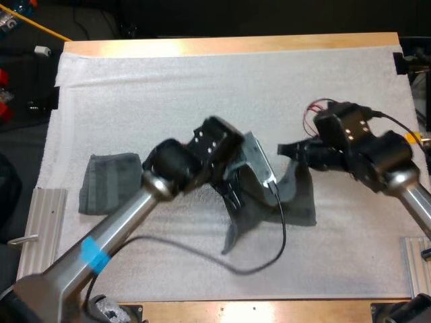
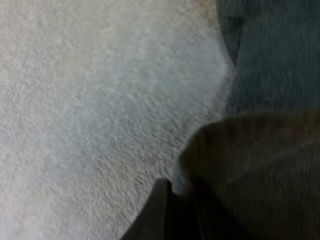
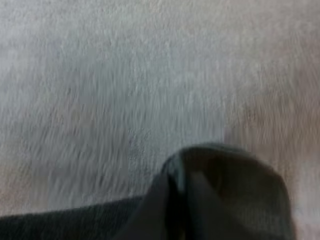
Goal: Pick towel from pile, fold and stack
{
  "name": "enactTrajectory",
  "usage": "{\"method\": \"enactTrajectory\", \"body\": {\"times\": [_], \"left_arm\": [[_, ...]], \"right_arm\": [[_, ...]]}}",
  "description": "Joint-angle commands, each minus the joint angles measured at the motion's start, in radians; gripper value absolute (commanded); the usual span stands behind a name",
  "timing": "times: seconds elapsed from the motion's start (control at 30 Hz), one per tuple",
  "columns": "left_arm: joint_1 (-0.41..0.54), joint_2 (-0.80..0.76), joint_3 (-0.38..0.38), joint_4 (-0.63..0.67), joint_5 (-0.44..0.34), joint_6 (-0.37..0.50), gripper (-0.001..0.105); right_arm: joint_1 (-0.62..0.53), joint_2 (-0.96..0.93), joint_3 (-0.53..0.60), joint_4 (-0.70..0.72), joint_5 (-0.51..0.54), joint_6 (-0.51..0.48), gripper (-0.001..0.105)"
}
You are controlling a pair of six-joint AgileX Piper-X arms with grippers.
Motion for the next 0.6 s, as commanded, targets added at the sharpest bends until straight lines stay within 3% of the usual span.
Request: {"method": "enactTrajectory", "body": {"times": [0.0, 0.33, 0.57], "left_arm": [[0.031, 0.023, 0.000, -0.048, 0.030, 0.013, 0.000], [0.222, 0.140, 0.000, -0.180, 0.172, 0.027, 0.000], [0.301, 0.193, 0.000, -0.304, 0.184, 0.024, 0.000]], "right_arm": [[-0.018, 0.027, -0.003, -0.044, -0.005, 0.004, 0.000], [-0.141, 0.198, -0.003, -0.155, -0.133, 0.011, 0.000], [-0.162, 0.279, -0.003, -0.314, -0.155, 0.098, 0.000]]}}
